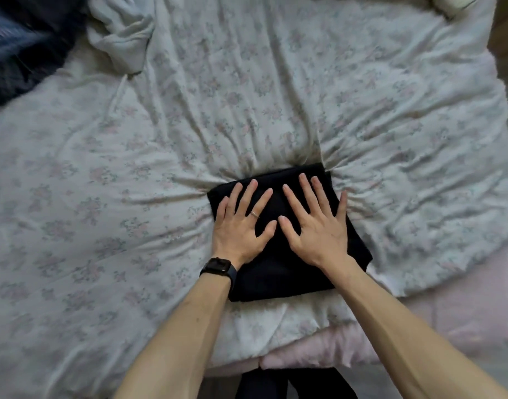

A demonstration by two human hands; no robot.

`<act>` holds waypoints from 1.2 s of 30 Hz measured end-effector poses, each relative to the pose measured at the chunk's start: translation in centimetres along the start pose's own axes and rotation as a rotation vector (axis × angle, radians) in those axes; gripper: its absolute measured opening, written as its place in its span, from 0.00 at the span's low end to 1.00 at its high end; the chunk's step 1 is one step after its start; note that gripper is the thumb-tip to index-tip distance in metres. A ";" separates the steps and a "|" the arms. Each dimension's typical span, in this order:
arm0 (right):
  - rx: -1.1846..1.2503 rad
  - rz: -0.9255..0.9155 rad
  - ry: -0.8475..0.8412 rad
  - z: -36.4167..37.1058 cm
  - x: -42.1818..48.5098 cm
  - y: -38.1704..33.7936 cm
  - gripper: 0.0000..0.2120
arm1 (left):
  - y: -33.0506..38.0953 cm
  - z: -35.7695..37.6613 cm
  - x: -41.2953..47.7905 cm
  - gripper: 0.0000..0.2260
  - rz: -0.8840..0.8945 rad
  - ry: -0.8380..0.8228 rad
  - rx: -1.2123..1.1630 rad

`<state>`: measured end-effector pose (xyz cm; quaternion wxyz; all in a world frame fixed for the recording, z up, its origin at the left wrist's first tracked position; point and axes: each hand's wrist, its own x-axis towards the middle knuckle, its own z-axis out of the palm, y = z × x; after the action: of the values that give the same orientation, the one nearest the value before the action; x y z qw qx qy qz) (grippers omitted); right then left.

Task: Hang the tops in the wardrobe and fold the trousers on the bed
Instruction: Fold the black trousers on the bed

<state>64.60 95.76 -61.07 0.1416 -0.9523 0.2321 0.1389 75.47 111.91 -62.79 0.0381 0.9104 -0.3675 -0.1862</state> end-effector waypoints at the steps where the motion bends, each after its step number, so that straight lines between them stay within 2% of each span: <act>1: 0.027 0.054 0.012 -0.5 -1.3 -0.3 0.33 | -0.3 -1.1 0.0 0.30 0.001 -0.007 0.045; 4: 0.244 0.289 0.162 -2.2 -7.6 -0.9 0.31 | 0.3 -5.4 1.0 0.29 0.014 -0.134 0.121; 6: 0.485 0.504 0.262 -3.0 -12.2 -2.1 0.29 | 1.1 -7.8 3.0 0.31 0.008 -0.223 0.029; 8: 0.890 0.843 0.236 -3.7 -15.1 -3.6 0.31 | 1.6 -9.6 5.9 0.33 -0.032 -0.336 -0.119; 10: 1.255 1.116 0.112 -4.2 -16.2 -4.6 0.32 | 2.3 -10.8 8.4 0.33 -0.060 -0.499 -0.200; 13: 1.549 1.145 -0.051 -2.7 -15.4 -4.5 0.25 | 3.2 -11.7 10.9 0.32 -0.131 -0.633 -0.304; 14: 1.564 1.125 -0.051 -2.1 -14.8 -4.3 0.23 | 3.4 -11.7 11.4 0.32 -0.156 -0.656 -0.309; 16: 1.563 1.128 -0.022 -1.9 -13.5 -3.9 0.26 | 3.6 -12.0 11.9 0.35 -0.215 -0.721 -0.324; 18: 1.567 1.157 0.013 -2.2 -12.9 -3.5 0.31 | 3.1 -12.3 11.8 0.30 -0.297 -0.844 -0.426; 21: 1.503 1.089 0.058 -3.2 -13.7 -2.7 0.27 | 2.1 -13.2 9.3 0.24 -0.385 -0.966 -0.603; 24: 1.343 0.968 0.116 -6.1 -13.5 -1.0 0.20 | 0.6 -13.6 4.3 0.20 -0.407 -0.821 -0.886; 27: 1.229 0.739 0.162 -10.0 -9.7 1.4 0.19 | -0.5 -12.9 -1.9 0.24 -0.502 -0.612 -1.161; 29: 1.058 0.573 0.130 -11.2 -6.0 2.4 0.18 | 0.3 -10.8 -4.9 0.27 -0.615 -0.431 -1.194; 31: 0.835 0.437 0.054 -10.9 -2.5 2.8 0.22 | 1.8 -8.2 -6.8 0.29 -0.755 -0.221 -1.029; 33: 0.473 0.339 -0.011 -9.5 -0.6 2.4 0.29 | 3.8 -6.3 -7.9 0.31 -0.736 -0.011 -0.655; 34: 0.302 0.284 0.032 -8.8 -0.6 2.0 0.31 | 5.0 -5.9 -7.9 0.32 -0.631 0.092 -0.469; 36: 0.141 0.071 0.198 -7.8 -1.2 1.4 0.33 | 7.4 -5.4 -6.8 0.33 -0.279 0.167 -0.240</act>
<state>64.48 92.46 -53.73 0.1795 -0.9402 0.2877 0.0324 68.12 110.83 -54.15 0.1504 0.9537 -0.2086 -0.1562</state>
